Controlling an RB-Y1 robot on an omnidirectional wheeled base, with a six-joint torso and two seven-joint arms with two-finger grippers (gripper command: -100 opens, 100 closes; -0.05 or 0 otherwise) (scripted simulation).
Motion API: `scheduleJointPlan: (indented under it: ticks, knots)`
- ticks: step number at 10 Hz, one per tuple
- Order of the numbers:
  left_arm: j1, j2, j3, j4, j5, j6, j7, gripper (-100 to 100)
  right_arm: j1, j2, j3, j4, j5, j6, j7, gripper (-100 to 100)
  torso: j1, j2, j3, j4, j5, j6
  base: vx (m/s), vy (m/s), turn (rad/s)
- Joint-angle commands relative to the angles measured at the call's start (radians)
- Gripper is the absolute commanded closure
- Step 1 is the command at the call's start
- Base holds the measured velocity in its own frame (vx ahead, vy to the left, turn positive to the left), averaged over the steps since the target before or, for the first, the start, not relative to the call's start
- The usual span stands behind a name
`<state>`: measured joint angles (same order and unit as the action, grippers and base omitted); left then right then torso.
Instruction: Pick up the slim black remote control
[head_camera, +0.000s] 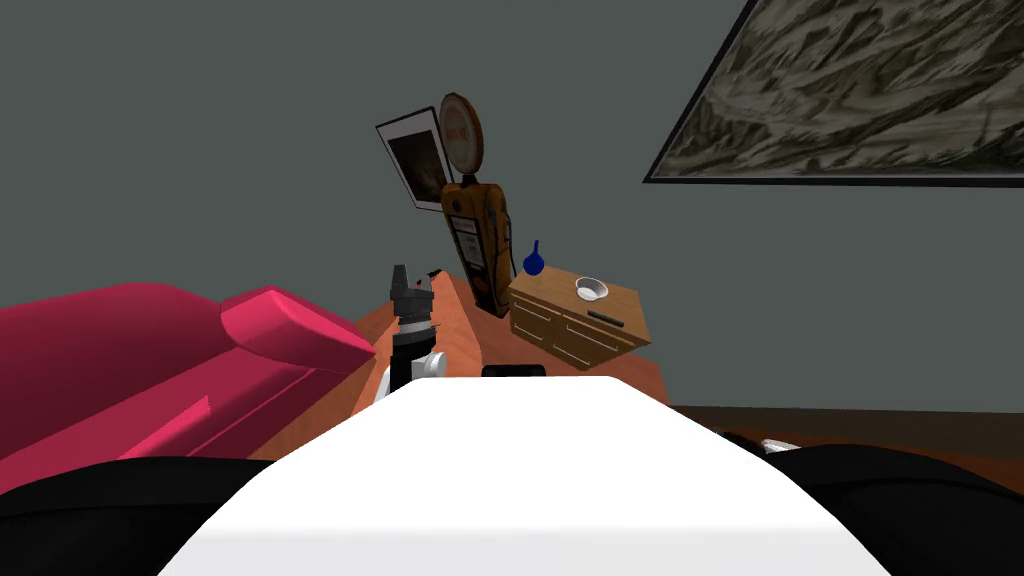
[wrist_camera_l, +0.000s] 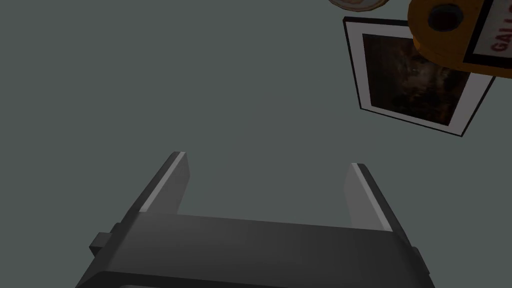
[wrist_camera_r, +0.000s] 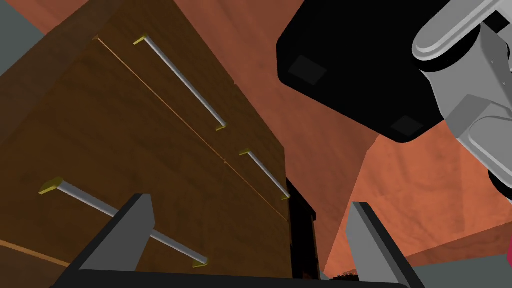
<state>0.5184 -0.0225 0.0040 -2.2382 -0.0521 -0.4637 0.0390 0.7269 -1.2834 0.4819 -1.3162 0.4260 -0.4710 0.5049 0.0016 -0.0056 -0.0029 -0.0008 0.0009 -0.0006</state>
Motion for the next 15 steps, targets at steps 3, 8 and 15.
scheduleJointPlan:
  ticks: [3, 8, 15]
  knots:
    - [0.0, 0.0, 0.0, 0.0, 0.0, 0.0, 0.0, 0, -0.008, -0.034, 0.024, 0.086, 0.024, -0.018, 0.006, -100, -0.001, 0.0, 0.0, 0.0, 0.0, 0.0, 0.075, 0.018, 0.193]
    - [0.0, 0.0, 0.0, 0.0, 0.0, 0.0, 0.0, 0, -0.03, -0.09, 0.067, 0.22, 0.059, -0.053, -0.008, -100, -0.002, -0.002, -0.001, 0.0, -0.001, 0.0, 0.102, 0.001, 0.249]
    - [0.0, 0.0, 0.0, 0.0, 0.0, 0.0, 0.0, 0, -0.079, -0.11, 0.127, 0.385, 0.098, -0.112, -0.051, -100, -0.002, -0.002, -0.001, 0.0, -0.001, 0.0, 0.103, -0.025, 0.257]
